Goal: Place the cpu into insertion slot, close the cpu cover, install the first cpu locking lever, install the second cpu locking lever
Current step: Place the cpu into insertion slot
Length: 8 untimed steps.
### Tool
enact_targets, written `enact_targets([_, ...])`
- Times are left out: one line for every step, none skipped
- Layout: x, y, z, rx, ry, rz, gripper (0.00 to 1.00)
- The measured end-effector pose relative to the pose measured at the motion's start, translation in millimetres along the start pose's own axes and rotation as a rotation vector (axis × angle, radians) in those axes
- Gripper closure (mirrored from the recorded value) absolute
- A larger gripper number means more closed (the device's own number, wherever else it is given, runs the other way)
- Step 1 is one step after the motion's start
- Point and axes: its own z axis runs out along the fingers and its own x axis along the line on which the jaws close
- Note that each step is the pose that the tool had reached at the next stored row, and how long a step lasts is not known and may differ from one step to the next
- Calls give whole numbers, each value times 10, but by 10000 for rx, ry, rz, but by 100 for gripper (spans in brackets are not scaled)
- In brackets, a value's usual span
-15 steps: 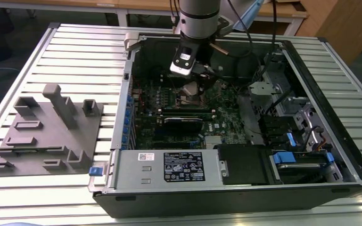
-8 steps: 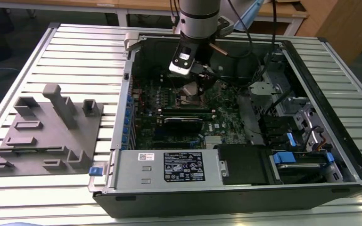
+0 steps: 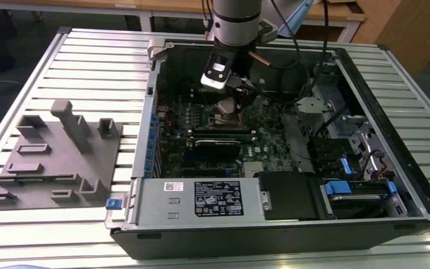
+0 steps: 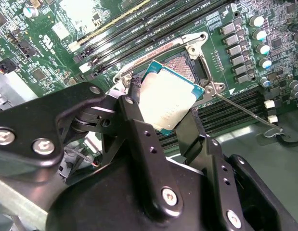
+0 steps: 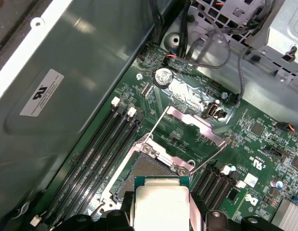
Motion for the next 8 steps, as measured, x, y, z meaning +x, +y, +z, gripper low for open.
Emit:
enact_targets([0,0,0,1,-4,47,46])
enact_targets([0,0,1,4,-11,121,46])
enact_targets([0,0,2,7,-19,213,46])
enact_targets([0,0,2,12,-30,319,46])
enact_targets([0,0,3,15,-40,427,46])
enact_targets([0,0,3,20,-49,521,46])
enact_targets([0,-1,3,23,-56,597,46])
enact_targets([0,0,4,25,-63,673,46])
